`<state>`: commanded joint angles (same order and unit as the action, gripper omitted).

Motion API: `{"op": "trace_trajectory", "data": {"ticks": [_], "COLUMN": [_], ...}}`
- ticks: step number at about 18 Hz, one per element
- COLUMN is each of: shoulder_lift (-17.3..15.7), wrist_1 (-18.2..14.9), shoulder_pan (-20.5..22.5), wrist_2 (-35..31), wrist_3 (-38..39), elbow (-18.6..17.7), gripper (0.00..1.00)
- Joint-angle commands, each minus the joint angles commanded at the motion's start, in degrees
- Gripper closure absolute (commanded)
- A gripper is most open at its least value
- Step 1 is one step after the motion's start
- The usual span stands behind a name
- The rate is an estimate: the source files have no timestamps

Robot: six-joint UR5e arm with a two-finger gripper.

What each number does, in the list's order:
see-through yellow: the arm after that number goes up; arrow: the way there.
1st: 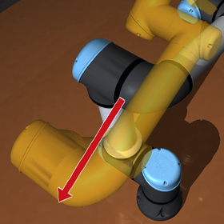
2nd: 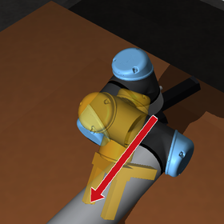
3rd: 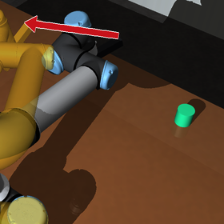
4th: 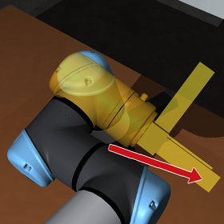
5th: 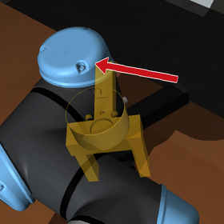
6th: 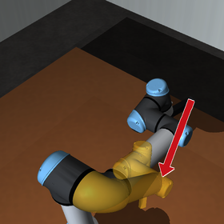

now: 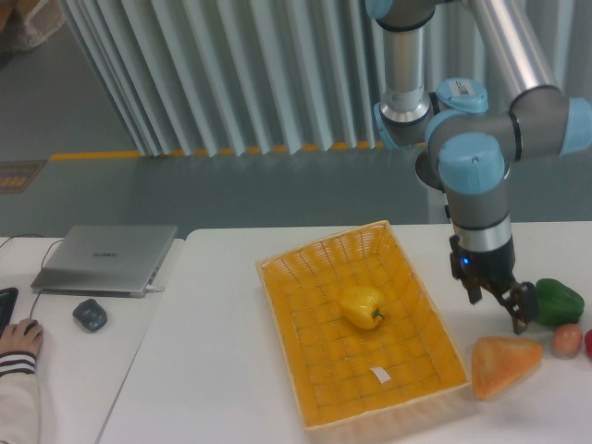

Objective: Place the triangular bread on the table

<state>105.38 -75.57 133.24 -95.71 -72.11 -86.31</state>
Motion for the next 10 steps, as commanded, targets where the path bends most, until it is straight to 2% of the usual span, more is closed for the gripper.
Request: {"op": "trace_trajectory", "data": {"ticks": [3,5,7,10], "shoulder_lift": [-0.8,-1.0,-2.1,-2.4], "wrist_1": [-1.0,-2.4,-3.9,-4.8], "shoulder_pan": [0.2,0.4,2.9,3.3], "wrist_2": [0.4,4.0,7.5,7.8], "wrist_3": [-2.7,-2.5,-2.9,-3.0], "elbow": [0.4,0.6,0.5,0.3], "gripper": [0.0,0.0,0.0,0.0]}}
